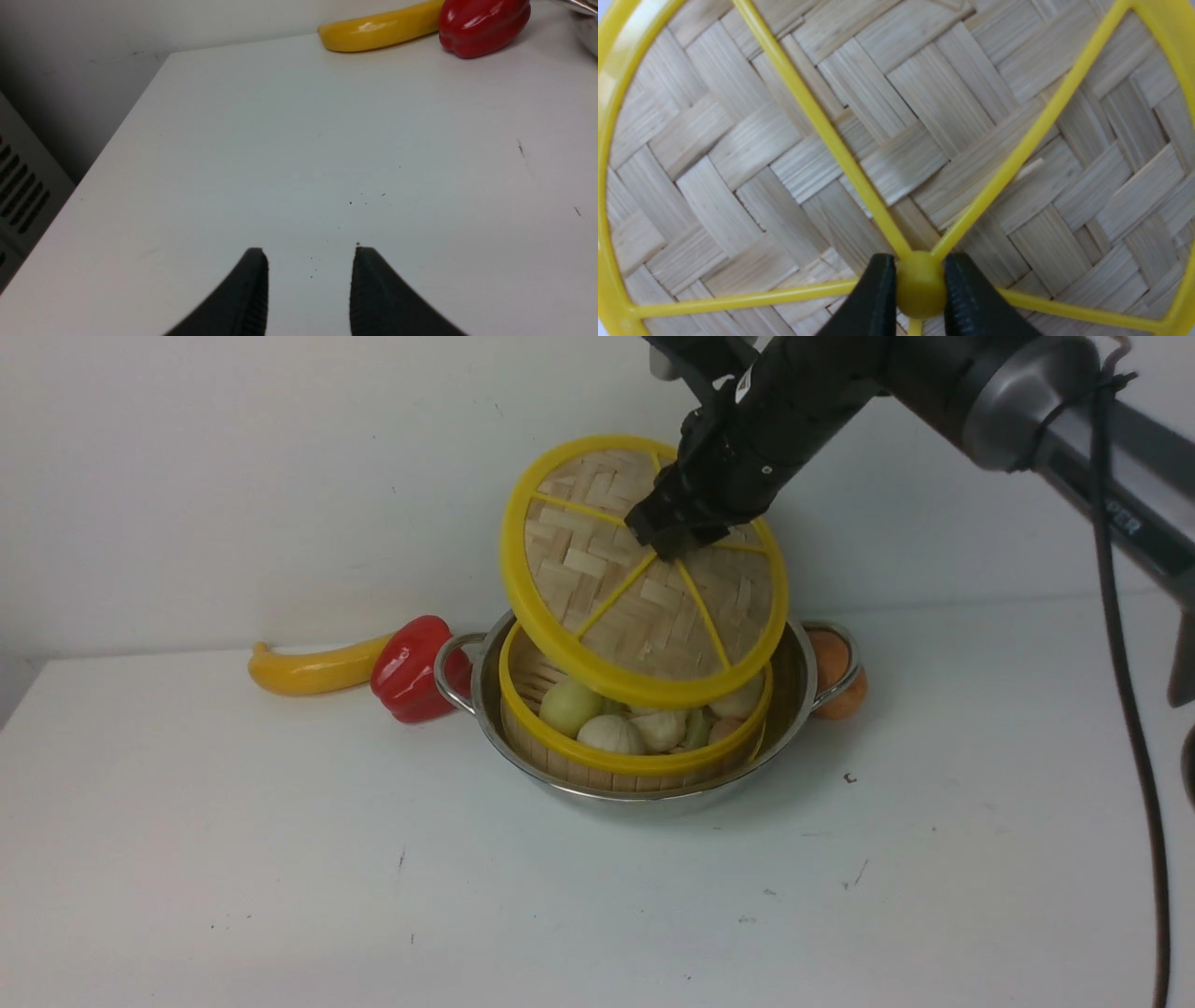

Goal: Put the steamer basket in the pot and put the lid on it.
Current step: Use the right arm to place the steamer lid on the steamer

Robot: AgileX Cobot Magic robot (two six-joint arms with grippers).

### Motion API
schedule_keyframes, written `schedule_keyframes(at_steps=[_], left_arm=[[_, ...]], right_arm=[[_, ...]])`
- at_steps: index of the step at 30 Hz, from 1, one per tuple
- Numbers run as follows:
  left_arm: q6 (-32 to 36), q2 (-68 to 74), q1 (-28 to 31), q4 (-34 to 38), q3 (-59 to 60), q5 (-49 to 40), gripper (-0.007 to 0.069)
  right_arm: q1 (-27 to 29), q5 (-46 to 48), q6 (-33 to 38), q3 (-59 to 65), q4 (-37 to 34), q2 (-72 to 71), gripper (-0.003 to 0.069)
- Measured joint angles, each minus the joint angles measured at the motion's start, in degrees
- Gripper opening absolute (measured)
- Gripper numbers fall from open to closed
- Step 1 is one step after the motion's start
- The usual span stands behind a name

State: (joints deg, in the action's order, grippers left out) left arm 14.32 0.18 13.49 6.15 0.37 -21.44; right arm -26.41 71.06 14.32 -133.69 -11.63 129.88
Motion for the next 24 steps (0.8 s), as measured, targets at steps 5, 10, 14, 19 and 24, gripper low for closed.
schedule_keyframes(at_steps=[5, 10, 14, 19, 24], left_arm=[[0.0, 0.0, 0.0, 0.0, 0.0, 0.0, 0.0241], [0.0, 0.0, 0.0, 0.0, 0.0, 0.0, 0.0241], [0.0, 0.0, 0.0, 0.0, 0.0, 0.0, 0.0241], [0.0, 0.0, 0.0, 0.0, 0.0, 0.0, 0.0241], [0.0, 0.0, 0.0, 0.0, 0.0, 0.0, 0.0241]], right_arm=[[0.0, 0.2, -0.15, 4.21, 1.25, -1.72, 0.0144], [0.0, 0.22, 1.11, 4.75, -1.14, -1.72, 0.0144], [-0.05, 0.16, 1.85, 4.75, -4.18, -1.38, 0.0144], [-0.07, 0.11, 2.1, 4.75, -4.35, 1.01, 0.0144], [-0.07, 0.16, 2.66, 4.75, -4.34, 1.91, 0.0144]])
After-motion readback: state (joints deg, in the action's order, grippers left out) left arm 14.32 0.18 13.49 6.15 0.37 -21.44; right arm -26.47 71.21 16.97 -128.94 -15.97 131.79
